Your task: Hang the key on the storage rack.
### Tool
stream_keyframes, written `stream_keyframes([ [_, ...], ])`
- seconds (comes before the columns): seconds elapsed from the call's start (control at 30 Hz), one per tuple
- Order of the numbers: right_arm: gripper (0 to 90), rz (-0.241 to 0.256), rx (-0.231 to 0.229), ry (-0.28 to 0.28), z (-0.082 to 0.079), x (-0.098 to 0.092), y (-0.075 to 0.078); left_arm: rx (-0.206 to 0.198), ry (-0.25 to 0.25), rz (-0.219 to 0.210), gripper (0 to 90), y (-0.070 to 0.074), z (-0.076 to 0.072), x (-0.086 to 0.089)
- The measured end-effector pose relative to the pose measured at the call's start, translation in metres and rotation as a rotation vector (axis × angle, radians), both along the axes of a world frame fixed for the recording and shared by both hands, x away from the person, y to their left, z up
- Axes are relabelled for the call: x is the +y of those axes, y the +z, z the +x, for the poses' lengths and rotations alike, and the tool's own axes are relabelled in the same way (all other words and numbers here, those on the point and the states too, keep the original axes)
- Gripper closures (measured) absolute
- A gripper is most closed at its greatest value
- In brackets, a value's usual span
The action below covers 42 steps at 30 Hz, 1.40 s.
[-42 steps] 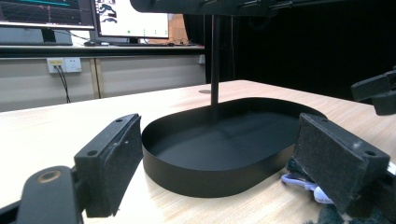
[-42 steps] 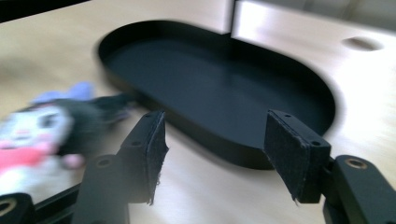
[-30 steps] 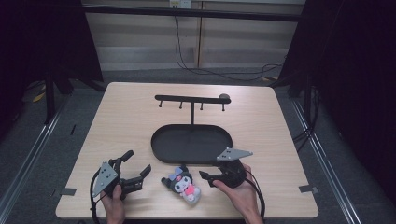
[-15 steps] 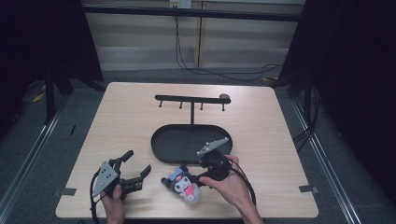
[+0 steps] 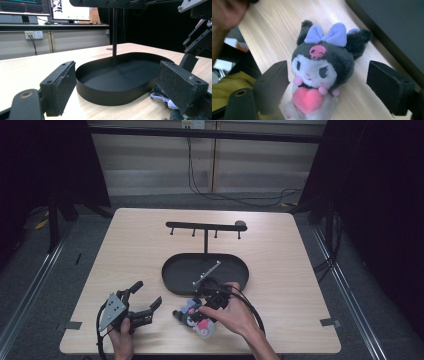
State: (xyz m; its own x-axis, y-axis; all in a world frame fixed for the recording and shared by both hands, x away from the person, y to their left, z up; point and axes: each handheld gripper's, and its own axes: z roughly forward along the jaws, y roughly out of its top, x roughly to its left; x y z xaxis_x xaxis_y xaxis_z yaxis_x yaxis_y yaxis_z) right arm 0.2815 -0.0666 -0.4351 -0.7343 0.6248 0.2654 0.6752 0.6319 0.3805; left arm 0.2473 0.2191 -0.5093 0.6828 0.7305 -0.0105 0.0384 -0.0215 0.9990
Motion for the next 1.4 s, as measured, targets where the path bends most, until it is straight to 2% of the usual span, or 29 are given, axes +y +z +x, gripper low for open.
stream_keyframes([
  [0.07,18.3,-0.005,0.010,0.009,0.000,0.003,-0.001,0.001,0.000,0.000,15.5,0.000,0.000,0.000],
  [0.33,15.6,-0.089,0.042,0.019,0.003,0.015,-0.011,0.000,-0.002,0.001,15.5,0.000,0.000,0.000],
  [0.43,15.4,-0.133,0.029,0.029,0.004,0.022,-0.016,-0.001,-0.001,0.002,15.5,0.000,0.000,0.000],
  [0.67,14.2,-0.155,0.062,0.039,0.011,0.032,-0.025,-0.005,-0.008,0.009,15.5,0.000,0.000,0.000],
  [0.73,17.4,-0.157,0.076,0.050,0.012,0.034,-0.028,-0.005,-0.008,0.012,15.5,0.000,0.000,0.000],
  [0.77,29.5,-0.156,0.089,0.064,0.012,0.035,-0.030,-0.005,-0.008,0.011,15.5,0.000,0.000,0.000],
  [0.83,32.8,-0.164,0.091,0.073,0.012,0.036,-0.031,-0.006,-0.009,0.011,15.5,0.000,0.000,0.000],
  [0.93,36.8,-0.144,0.112,0.075,0.012,0.032,-0.028,-0.006,-0.009,0.011,15.5,0.000,0.000,0.000],
  [0.97,37.4,-0.139,0.110,0.080,0.012,0.031,-0.028,-0.003,-0.008,-0.001,15.5,0.000,0.000,0.000],
  [1.1,37.6,-0.117,0.149,0.111,0.012,0.019,-0.026,-0.004,-0.009,0.002,15.5,0.000,0.000,0.000],
  [1.17,37.4,-0.128,0.152,0.119,0.011,0.013,-0.024,-0.004,-0.008,0.002,15.5,0.000,0.000,0.000],
  [1.2,37.1,-0.134,0.155,0.121,0.011,0.009,-0.024,-0.005,-0.009,0.011,15.5,0.000,0.000,0.000],
  [1.33,34.7,-0.139,0.147,0.109,0.008,-0.007,-0.022,-0.002,-0.002,-0.007,15.5,0.000,0.000,-0.001],
  [1.4,27.8,-0.125,0.137,0.093,0.008,-0.015,-0.019,-0.004,-0.007,0.006,15.5,0.000,0.000,0.000],
])
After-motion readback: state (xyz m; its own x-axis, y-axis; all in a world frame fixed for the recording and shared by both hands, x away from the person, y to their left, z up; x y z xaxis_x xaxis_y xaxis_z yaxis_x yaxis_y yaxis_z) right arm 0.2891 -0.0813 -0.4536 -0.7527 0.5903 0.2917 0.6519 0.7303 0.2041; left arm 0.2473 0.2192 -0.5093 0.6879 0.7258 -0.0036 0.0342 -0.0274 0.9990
